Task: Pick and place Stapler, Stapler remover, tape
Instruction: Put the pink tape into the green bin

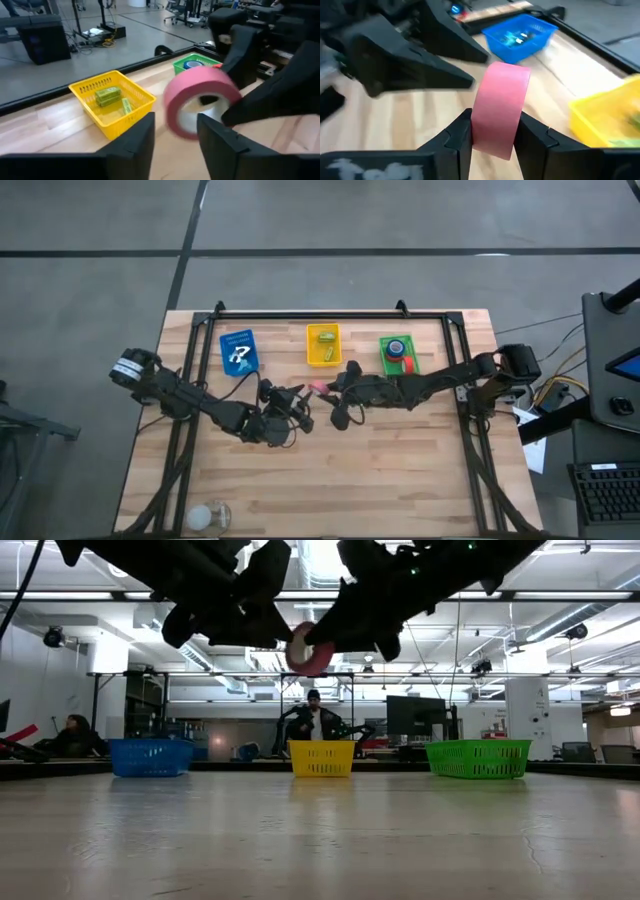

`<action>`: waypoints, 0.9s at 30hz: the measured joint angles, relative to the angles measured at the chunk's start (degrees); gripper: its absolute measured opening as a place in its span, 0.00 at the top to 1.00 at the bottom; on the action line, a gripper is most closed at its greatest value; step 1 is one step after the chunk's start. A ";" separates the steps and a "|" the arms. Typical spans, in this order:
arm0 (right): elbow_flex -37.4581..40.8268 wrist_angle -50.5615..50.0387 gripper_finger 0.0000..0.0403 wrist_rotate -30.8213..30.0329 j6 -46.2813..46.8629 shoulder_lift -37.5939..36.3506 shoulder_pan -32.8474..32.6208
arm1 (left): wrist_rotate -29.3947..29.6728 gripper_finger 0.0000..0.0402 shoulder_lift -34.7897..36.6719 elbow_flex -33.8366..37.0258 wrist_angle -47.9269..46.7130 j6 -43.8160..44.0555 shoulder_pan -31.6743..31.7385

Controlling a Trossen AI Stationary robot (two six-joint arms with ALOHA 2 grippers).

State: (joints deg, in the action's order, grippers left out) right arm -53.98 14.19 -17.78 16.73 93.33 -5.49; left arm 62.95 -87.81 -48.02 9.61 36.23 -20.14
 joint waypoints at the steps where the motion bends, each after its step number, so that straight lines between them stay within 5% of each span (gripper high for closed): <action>1: 0.00 -2.08 0.71 -1.04 0.04 -0.75 0.08 | 0.42 0.61 0.00 0.02 -0.05 -0.23 0.01; 6: 0.02 -15.03 0.72 -6.10 1.78 -4.06 0.72 | 0.67 0.52 0.00 0.06 -0.15 -1.24 0.00; 15: 1.07 -40.64 0.72 -24.20 14.12 -8.61 1.22 | -0.32 0.51 0.00 0.45 -0.27 0.13 0.00; 27: 10.36 -45.92 0.74 -24.36 21.81 -15.16 8.79 | -0.71 0.51 0.00 0.45 -0.22 1.31 0.02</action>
State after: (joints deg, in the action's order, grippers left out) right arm -43.61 -31.73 -42.13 38.54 78.17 3.30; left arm 62.24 -87.81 -47.57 9.38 37.54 -20.12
